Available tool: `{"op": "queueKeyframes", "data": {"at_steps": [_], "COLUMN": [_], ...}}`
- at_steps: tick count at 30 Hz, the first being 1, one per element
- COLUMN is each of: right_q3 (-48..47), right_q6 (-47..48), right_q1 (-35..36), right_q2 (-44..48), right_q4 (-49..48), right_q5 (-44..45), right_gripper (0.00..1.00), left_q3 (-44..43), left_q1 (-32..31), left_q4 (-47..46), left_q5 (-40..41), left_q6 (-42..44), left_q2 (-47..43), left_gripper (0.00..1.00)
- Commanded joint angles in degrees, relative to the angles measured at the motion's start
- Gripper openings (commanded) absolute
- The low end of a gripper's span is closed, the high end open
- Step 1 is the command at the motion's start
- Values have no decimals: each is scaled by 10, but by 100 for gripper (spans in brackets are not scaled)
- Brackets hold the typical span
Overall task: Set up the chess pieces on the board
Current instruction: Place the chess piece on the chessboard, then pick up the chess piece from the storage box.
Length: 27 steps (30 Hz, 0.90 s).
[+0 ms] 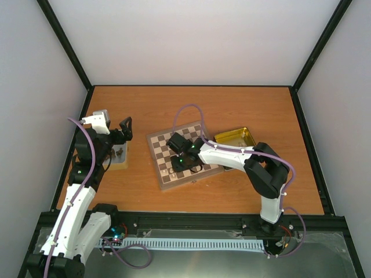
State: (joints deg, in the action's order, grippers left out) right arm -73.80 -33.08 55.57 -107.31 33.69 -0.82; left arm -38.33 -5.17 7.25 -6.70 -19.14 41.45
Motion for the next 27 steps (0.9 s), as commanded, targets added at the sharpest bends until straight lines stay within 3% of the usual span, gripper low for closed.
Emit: {"op": "queueKeyframes", "data": {"at_steps": [1, 10, 16, 22, 27], "right_q3": [-17, -29, -4, 75, 148], "right_q6": [0, -7, -25, -35, -24], "right_q1": [6, 4, -23, -126, -248], "right_q2": [-9, 23, 88, 175, 225], "right_q4": [9, 3, 9, 37, 29], "right_q5": [12, 16, 94, 217, 234], "right_gripper": [17, 28, 33, 38, 40], "left_q3": [-15, -16, -16, -14, -14], "left_q1": [-2, -2, -2, -2, -2], "left_q4": [-10, -10, -10, -10, -11], "left_q5": [-3, -3, -4, -5, -6], "left_q6": [-6, -6, -6, -7, -7], "left_q2": [-7, -7, -8, -9, -8], "left_gripper": [100, 100, 100, 100, 100]}}
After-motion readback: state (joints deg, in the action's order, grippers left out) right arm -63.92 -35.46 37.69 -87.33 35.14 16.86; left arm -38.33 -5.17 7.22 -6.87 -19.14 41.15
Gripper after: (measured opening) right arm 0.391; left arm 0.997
